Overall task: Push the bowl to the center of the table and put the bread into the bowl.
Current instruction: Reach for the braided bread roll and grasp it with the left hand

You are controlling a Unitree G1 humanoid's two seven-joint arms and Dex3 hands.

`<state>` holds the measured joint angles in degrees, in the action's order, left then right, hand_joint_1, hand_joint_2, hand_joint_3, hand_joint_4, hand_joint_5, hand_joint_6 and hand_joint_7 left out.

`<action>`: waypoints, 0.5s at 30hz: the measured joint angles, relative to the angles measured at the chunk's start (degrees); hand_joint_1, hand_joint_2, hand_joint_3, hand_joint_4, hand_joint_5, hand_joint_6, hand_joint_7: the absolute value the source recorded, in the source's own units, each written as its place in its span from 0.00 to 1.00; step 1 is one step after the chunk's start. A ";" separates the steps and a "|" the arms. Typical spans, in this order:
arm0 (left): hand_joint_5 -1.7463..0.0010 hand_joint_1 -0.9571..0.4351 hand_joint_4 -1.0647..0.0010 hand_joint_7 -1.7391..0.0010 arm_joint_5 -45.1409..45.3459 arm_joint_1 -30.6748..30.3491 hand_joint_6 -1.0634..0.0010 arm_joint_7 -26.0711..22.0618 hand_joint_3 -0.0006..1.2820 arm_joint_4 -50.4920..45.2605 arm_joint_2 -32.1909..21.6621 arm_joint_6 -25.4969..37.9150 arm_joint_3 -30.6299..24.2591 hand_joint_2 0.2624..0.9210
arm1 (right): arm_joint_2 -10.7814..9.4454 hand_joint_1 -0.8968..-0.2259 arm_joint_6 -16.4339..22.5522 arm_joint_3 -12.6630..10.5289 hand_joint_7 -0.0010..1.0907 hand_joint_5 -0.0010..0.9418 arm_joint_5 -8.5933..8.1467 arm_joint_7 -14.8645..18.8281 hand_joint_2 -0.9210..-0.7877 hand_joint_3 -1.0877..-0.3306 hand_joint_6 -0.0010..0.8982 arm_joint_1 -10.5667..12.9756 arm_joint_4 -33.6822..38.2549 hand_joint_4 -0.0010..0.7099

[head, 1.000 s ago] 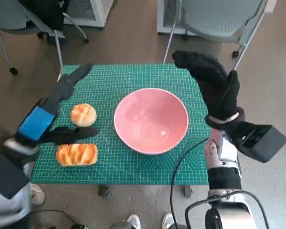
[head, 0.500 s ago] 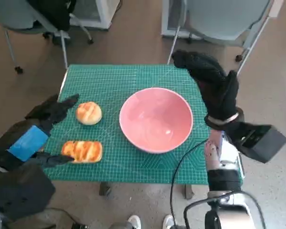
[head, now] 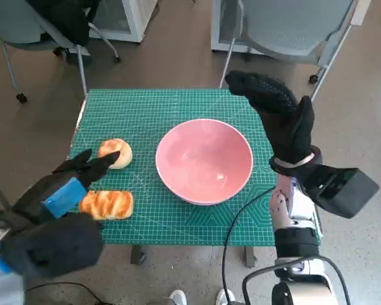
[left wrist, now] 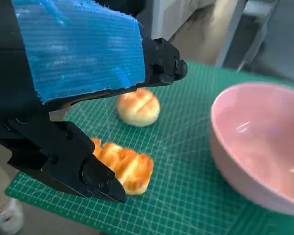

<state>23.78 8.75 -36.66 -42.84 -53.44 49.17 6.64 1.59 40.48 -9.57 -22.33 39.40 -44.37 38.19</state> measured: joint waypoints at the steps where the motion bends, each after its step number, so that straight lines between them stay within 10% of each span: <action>1: 1.00 0.68 0.95 0.99 0.49 0.30 0.78 0.00 0.01 0.81 0.00 0.00 0.94 0.64 | -0.02 0.33 0.00 0.01 0.11 0.00 0.00 0.02 0.00 0.30 0.12 -0.01 0.12 0.15; 15: 1.00 0.59 0.92 0.99 6.38 6.14 0.74 0.06 0.00 12.92 2.05 -0.34 10.83 0.64 | -0.04 0.33 -0.09 0.06 0.12 0.00 -0.11 0.48 0.00 0.30 0.11 -0.08 0.40 0.14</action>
<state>30.16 14.89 -36.60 -29.92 -51.39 48.83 17.46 1.55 40.38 -9.50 -22.45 39.88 -44.45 38.59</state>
